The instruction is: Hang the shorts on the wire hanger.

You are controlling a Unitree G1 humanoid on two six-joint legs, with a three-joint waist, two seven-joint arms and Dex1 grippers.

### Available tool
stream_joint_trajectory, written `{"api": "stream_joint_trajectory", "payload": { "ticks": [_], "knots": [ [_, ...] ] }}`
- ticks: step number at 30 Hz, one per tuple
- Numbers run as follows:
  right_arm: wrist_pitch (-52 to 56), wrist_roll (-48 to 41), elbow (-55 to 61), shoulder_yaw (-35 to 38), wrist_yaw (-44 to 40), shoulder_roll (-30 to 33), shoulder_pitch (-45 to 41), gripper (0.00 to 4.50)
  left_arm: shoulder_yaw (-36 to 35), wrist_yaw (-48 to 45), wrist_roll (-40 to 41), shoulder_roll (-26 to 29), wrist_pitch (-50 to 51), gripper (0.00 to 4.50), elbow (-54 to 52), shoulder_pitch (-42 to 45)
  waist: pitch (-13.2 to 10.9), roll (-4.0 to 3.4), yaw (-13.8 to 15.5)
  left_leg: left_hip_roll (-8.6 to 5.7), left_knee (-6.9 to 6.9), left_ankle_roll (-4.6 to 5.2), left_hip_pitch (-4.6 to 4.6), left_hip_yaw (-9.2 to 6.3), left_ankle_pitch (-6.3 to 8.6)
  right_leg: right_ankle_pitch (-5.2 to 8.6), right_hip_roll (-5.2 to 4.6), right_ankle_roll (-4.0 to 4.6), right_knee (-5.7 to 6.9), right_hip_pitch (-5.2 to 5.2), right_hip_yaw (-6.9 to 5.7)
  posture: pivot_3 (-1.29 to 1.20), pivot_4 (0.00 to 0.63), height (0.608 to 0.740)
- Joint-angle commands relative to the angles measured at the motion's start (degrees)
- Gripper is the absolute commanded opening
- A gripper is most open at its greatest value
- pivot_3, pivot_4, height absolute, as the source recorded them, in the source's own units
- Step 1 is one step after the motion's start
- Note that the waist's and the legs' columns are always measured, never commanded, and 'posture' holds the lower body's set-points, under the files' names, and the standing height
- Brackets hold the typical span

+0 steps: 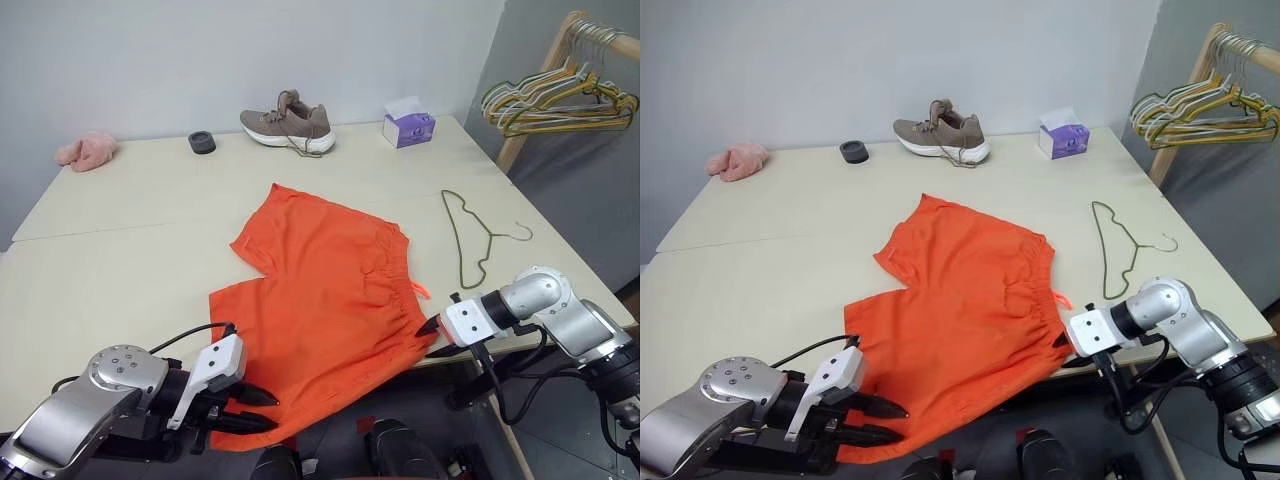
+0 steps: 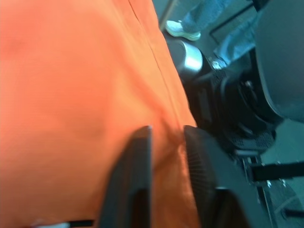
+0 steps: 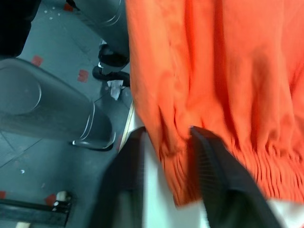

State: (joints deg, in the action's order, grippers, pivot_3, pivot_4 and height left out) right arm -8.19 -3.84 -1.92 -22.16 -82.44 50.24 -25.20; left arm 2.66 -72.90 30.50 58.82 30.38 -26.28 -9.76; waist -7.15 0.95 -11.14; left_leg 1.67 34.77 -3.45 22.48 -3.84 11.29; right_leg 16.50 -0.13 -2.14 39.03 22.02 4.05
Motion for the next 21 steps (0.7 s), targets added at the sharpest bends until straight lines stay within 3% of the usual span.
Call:
{"api": "stream_joint_trajectory", "payload": {
  "ticks": [1, 5, 7, 10, 14, 17, 21],
  "knots": [
    [7.95, -6.65, 5.24, 4.77, -2.14, 2.29, 0.49, 3.03, -2.24, 0.53, 4.11, -0.49, 2.48, 2.73, -3.33, 0.81, -0.02, 0.00, 0.01, 0.00, 0.00, 0.00, 0.02, 0.01, 0.00, 0.00, 0.00, 0.00, 0.00, 0.00, 0.01, -0.16, 0.067, 0.740],
    [18.98, -13.05, 8.33, 9.90, 1.84, 1.32, 1.27, 4.30, -2.78, 2.85, 5.51, -2.72, 2.96, 3.81, -3.79, 2.37, -0.03, 0.02, -0.07, 0.00, 0.01, 0.00, -0.01, 0.00, 0.00, -0.01, 0.00, -0.01, 0.00, 0.00, 0.01, -0.16, 0.068, 0.740],
    [22.35, -14.50, 8.18, 12.87, 6.05, -0.52, 1.49, 4.50, -2.76, 5.45, 4.84, -5.25, 1.99, 4.45, -3.19, 4.15, -0.04, 0.04, -0.08, 0.00, 0.07, 0.00, 0.00, 0.00, 0.00, -0.03, 0.01, -0.04, 0.02, 0.00, 0.01, -0.16, 0.068, 0.740],
    [25.89, -14.07, 5.23, 18.43, 17.77, -5.55, 1.61, 4.50, -2.71, 11.94, 2.85, -11.34, -0.04, 4.48, -0.74, 9.25, -0.04, 0.11, 0.01, -0.01, 0.15, 0.00, -0.01, 0.01, 0.00, -0.08, 0.01, -0.12, 0.00, -0.07, 0.03, -0.17, 0.069, 0.740],
    [33.92, -9.05, 0.26, 27.88, 43.89, -14.65, 1.24, 4.50, -3.32, 20.60, 0.68, -20.57, -2.54, 4.48, 4.66, 18.91, -0.03, 0.21, 0.27, -0.08, 0.33, 0.00, 0.03, 0.00, -0.01, -0.30, 0.01, -0.35, -0.02, -0.17, 0.07, -0.19, 0.071, 0.740],
    [39.47, -5.51, -2.15, 31.27, 56.81, -18.55, -0.24, 4.50, -3.21, 20.39, 0.72, -21.79, -2.14, 4.48, 6.41, 22.84, -0.02, 0.20, 0.03, -0.10, 0.39, -0.01, 0.16, 0.05, -0.01, -0.49, 0.02, -0.64, -0.03, -0.10, 0.15, -0.19, 0.072, 0.740],
    [42.31, -3.29, -7.11, 32.30, 64.13, -20.50, -3.44, 4.50, -2.26, 18.25, -1.06, -20.59, -3.99, 4.48, 8.82, 25.72, -0.04, 0.13, -0.73, -0.08, 0.27, 0.00, 0.34, 0.22, -0.01, -0.50, 0.04, -0.66, -0.03, 0.22, 0.31, -0.20, 0.073, 0.740]
  ]
}}
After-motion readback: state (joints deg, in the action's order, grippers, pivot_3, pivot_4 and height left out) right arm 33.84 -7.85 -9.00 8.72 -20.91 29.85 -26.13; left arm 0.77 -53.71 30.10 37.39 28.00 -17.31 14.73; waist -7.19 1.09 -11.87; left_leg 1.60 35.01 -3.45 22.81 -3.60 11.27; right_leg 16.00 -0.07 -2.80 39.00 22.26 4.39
